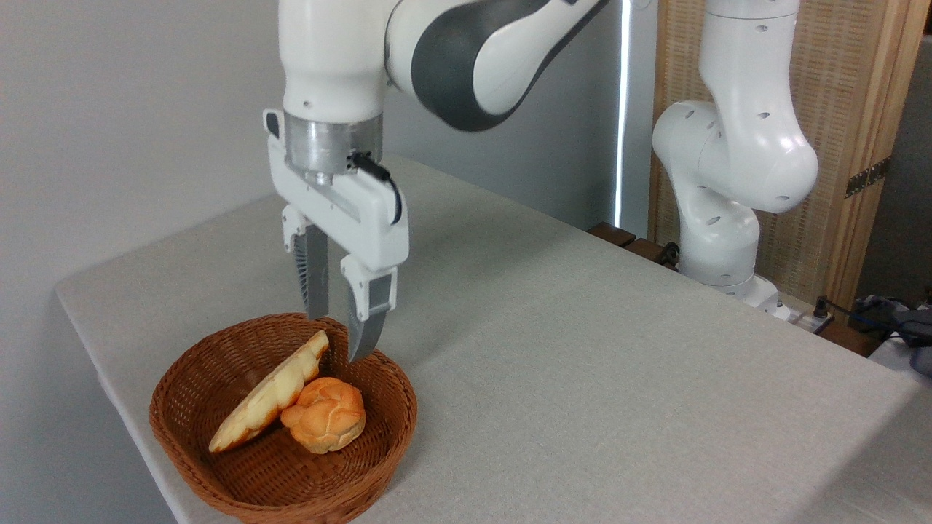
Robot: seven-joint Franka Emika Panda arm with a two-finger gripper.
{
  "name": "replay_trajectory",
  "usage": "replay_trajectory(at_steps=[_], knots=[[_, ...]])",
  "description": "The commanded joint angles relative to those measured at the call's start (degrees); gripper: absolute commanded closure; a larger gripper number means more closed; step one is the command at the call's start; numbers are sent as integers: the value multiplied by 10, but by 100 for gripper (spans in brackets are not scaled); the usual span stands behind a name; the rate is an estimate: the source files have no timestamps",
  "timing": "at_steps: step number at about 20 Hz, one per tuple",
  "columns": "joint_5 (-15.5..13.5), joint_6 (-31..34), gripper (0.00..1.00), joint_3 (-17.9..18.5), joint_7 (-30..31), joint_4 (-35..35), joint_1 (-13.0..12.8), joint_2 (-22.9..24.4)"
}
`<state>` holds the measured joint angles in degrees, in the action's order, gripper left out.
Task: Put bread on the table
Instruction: 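Lower the gripper onto the round bun and close on it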
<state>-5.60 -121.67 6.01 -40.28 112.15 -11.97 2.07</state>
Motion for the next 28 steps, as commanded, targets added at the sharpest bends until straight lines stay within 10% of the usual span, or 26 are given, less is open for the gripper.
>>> replay_trajectory(at_steps=[1,8,19,24,28], knots=[[9,-35,0,2,-16,-6,-4,-28],[39,-37,0,5,-231,-6,-2,-63],[79,-100,0,-1,-233,-6,-2,-110],[77,-101,51,0,-234,-7,-2,-110],[77,-100,54,0,-234,-7,-2,-109]])
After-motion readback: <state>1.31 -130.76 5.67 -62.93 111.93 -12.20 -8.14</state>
